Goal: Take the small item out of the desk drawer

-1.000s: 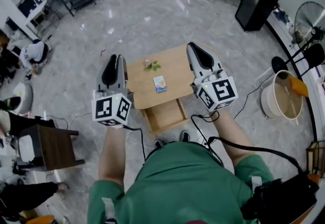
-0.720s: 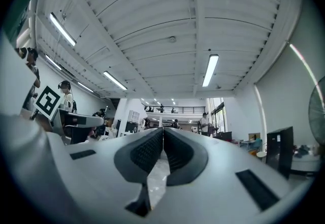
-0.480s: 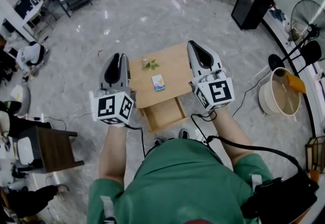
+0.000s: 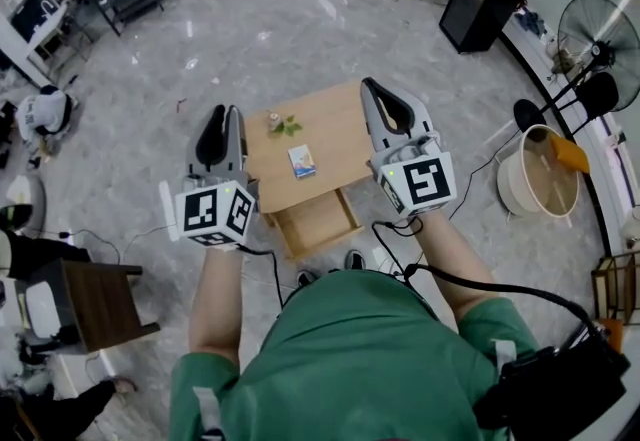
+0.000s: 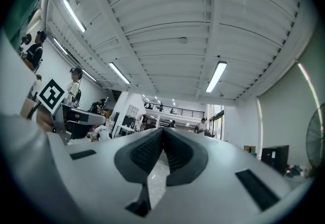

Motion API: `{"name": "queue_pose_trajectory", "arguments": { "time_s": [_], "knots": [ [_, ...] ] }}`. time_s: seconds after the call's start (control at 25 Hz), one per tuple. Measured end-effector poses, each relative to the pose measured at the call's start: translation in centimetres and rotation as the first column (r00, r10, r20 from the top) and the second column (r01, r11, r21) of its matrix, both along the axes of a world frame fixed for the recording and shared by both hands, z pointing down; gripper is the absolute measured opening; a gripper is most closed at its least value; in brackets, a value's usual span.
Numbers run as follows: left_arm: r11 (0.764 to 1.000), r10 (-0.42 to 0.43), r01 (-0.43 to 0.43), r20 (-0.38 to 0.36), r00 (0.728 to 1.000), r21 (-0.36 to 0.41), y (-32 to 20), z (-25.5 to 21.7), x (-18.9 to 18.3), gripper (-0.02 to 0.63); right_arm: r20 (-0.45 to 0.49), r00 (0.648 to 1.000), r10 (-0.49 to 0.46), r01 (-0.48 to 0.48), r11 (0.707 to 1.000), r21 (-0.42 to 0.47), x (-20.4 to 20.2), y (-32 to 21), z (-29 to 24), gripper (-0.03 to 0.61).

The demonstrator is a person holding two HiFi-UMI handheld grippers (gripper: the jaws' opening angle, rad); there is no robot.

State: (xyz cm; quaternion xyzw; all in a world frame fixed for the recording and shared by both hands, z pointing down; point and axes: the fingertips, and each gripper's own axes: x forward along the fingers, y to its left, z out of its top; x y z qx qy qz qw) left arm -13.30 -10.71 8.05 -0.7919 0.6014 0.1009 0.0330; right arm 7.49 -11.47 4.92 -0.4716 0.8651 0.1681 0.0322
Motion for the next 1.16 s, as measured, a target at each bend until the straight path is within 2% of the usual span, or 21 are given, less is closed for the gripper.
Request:
{"name": "queue_pose_trajectory", "arguments": {
  "time_s": [0.32,1.16],
  "knots": [
    [1.0,0.022,-0.022,0.002,1.0,0.009,-0.6,-0.2,-1.2,0.086,-0.026,1.0,-0.001,0.0,1.0,-0.014,-2.0,0.0,0.2,0.025],
    [0.997,0.056,-0.056,0.0,0.998,-0.043,-3.2,2.8,-5.7,0.086,-0.029,0.999,0.027,-0.029,0.998,-0.062,-6.6,-2.4,2.5,0.023]
  ]
}}
